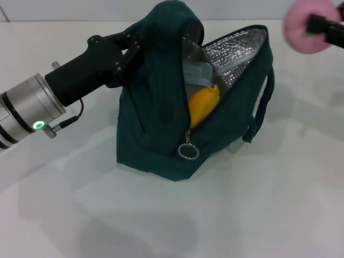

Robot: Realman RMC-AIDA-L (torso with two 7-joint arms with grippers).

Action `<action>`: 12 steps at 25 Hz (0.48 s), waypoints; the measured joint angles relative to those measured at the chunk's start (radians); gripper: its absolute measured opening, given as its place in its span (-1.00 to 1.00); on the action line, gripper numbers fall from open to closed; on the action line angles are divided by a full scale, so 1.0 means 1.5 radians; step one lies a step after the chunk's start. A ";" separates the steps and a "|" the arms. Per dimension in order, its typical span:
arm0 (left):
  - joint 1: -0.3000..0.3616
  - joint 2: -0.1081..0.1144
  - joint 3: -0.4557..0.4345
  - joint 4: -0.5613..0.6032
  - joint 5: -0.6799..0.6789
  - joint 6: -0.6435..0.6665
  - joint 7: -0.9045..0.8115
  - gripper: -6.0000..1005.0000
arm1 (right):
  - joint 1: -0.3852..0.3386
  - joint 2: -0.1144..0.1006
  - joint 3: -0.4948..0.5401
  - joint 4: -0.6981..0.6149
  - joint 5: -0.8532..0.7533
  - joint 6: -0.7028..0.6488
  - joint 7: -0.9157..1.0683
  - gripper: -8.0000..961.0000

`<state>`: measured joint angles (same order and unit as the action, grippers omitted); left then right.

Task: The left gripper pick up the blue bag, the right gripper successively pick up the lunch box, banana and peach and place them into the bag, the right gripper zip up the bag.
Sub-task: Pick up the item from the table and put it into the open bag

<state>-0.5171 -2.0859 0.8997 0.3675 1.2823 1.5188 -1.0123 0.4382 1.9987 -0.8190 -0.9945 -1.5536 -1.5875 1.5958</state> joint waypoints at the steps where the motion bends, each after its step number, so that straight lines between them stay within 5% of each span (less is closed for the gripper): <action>1: -0.001 0.000 0.000 0.000 0.001 0.006 0.000 -0.84 | 0.019 0.000 0.000 0.029 -0.003 0.000 -0.005 -0.24; 7: 0.001 0.002 0.000 0.001 0.005 0.044 0.000 -0.84 | 0.127 -0.001 -0.003 0.155 -0.049 0.005 -0.021 -0.24; 12: 0.002 0.002 0.001 0.002 0.007 0.044 0.000 -0.84 | 0.172 0.008 -0.032 0.186 -0.084 0.009 -0.018 -0.24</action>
<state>-0.5142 -2.0831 0.9018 0.3700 1.2924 1.5848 -1.0123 0.6961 2.0108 -0.8676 -0.7157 -1.6789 -1.5745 1.5685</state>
